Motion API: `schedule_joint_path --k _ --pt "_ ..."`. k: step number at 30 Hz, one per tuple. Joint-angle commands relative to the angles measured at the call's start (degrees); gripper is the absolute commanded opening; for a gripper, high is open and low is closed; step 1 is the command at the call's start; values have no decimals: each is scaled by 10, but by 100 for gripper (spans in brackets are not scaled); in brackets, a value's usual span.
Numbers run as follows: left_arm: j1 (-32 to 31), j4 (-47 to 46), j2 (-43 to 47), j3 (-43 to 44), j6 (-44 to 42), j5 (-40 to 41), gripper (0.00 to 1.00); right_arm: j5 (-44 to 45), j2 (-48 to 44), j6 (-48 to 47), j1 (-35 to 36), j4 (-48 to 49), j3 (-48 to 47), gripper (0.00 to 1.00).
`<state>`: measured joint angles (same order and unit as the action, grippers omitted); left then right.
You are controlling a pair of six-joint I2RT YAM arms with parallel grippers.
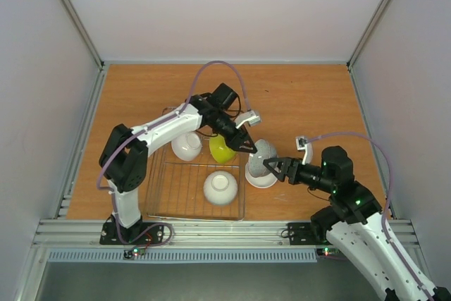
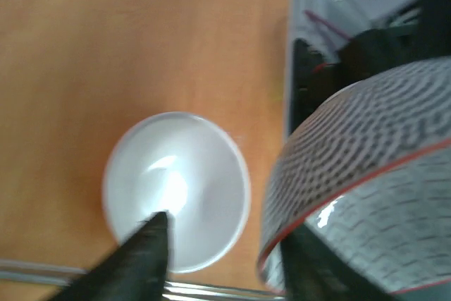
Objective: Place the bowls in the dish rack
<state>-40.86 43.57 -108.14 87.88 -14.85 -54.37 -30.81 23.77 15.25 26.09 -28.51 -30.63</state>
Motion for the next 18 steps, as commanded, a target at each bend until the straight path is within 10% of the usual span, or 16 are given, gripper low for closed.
schedule_joint_path --k 1,5,11,18 --pt "2 -99 72 -28 48 220 66 57 32 -79 4 -83 -74 1" --pt "22 -134 116 -45 59 377 87 79 82 -104 4 -103 -104 1" --pt "112 -153 195 -66 75 391 94 74 157 -139 37 -98 -147 1" --pt "220 -156 284 -145 58 348 95 357 292 -218 311 -157 -270 1"
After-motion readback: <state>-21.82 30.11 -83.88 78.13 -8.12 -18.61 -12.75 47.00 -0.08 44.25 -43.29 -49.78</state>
